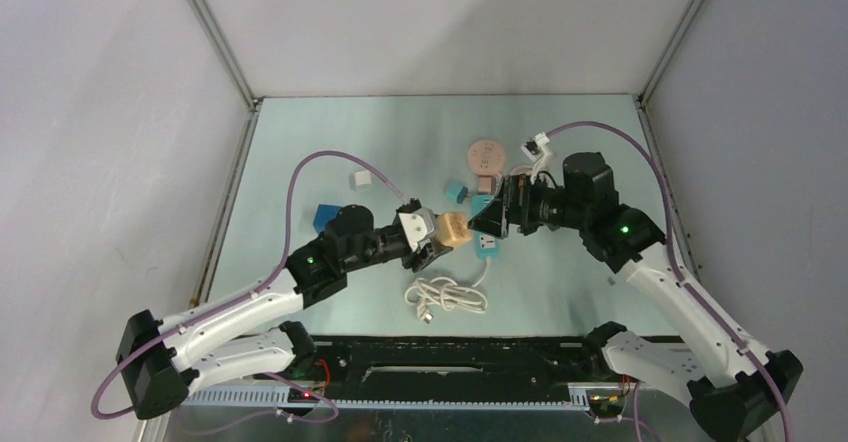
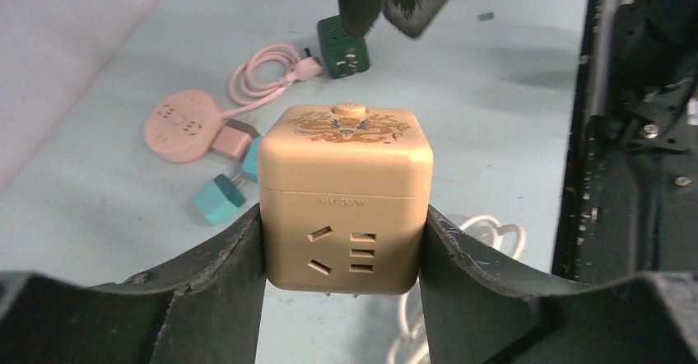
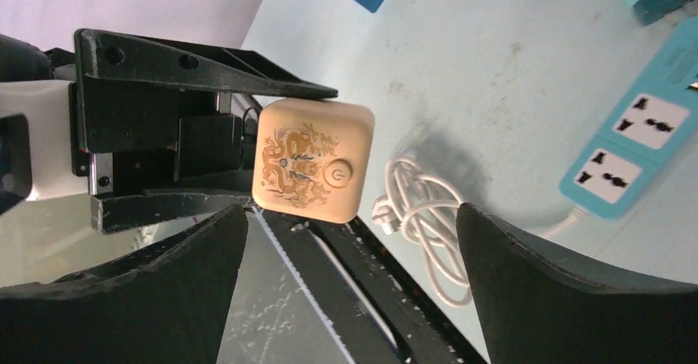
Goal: Insert the plug
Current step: Adjust the plug.
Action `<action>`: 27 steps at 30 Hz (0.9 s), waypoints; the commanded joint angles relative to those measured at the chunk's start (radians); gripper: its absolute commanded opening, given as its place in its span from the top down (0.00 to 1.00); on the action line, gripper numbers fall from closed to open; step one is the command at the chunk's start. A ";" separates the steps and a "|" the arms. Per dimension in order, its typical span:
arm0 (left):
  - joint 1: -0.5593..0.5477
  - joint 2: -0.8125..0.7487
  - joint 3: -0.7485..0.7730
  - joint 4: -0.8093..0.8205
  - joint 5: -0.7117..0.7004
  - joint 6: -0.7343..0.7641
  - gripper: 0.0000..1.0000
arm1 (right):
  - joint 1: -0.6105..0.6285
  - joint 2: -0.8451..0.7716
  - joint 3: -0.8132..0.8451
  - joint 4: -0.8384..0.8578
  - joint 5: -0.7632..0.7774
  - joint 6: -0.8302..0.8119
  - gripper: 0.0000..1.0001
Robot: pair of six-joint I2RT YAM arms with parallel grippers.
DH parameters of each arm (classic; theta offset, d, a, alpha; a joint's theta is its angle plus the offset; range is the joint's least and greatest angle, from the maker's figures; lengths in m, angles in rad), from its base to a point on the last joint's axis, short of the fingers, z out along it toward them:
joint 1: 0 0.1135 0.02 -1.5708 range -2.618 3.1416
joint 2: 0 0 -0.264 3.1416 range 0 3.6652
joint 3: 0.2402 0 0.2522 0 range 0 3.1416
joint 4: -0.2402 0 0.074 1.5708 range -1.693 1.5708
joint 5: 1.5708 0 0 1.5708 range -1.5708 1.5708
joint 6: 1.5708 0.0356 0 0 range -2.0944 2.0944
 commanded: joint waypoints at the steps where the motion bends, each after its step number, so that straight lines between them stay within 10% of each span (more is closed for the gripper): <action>1: -0.015 -0.005 0.018 0.040 -0.103 0.104 1.00 | 0.047 0.060 0.039 0.074 -0.003 0.111 0.00; 13: -0.025 -0.004 0.017 0.011 -0.104 0.115 1.00 | 0.147 0.262 0.106 0.146 0.001 0.148 0.04; 27: -0.031 0.014 0.013 0.009 -0.164 0.127 1.00 | 0.158 0.326 0.125 0.108 -0.036 0.140 0.43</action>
